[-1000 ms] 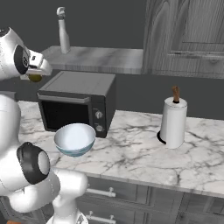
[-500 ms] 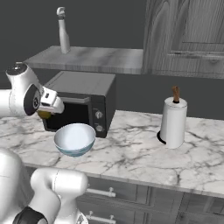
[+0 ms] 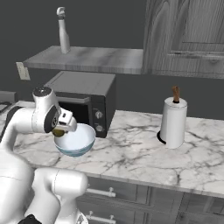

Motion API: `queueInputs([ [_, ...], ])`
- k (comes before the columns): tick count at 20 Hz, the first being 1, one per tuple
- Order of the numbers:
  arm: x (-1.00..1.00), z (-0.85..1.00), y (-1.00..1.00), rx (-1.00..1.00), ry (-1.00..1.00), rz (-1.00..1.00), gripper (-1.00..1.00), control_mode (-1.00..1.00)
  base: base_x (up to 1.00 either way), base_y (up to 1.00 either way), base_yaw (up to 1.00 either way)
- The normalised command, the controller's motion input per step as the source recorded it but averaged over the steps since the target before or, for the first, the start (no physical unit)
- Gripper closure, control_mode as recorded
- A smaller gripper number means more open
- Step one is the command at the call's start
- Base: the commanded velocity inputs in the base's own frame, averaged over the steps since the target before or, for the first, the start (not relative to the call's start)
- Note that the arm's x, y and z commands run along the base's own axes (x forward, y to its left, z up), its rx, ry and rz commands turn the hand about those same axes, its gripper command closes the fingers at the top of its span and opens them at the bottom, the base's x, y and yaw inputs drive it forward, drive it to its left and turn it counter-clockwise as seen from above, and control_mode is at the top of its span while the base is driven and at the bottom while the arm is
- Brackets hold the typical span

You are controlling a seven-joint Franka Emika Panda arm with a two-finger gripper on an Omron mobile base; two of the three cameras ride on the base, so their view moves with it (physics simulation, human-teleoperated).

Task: Pick the kiwi from the cabinet and place it in the bowl. Then pick the bowl and place it in the sink. Then turn on the sink facuet.

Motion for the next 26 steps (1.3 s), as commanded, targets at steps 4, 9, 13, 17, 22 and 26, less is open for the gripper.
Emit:
queueInputs([
  [4,0.64,-0.74,0.0,-0.04,0.25,0.0,1.0,-1.0,0.0,0.0,0.0],
  [9,0.56,-0.63,-0.09,0.0,0.16,0.0,1.0,-1.0,0.0,0.0,0.0],
  [13,0.33,-0.39,-0.16,0.0,0.05,0.0,1.0,-1.0,0.0,0.0,0.0],
  [17,0.3,-0.35,-0.09,0.0,0.01,0.0,1.0,-1.0,0.0,0.0,0.0],
  [22,0.26,-0.36,0.0,0.0,0.02,0.0,-1.0,-1.0,0.0,0.0,0.0],
  [26,0.1,0.04,-0.06,0.02,-0.01,0.0,-1.0,-1.0,0.0,0.0,0.0],
])
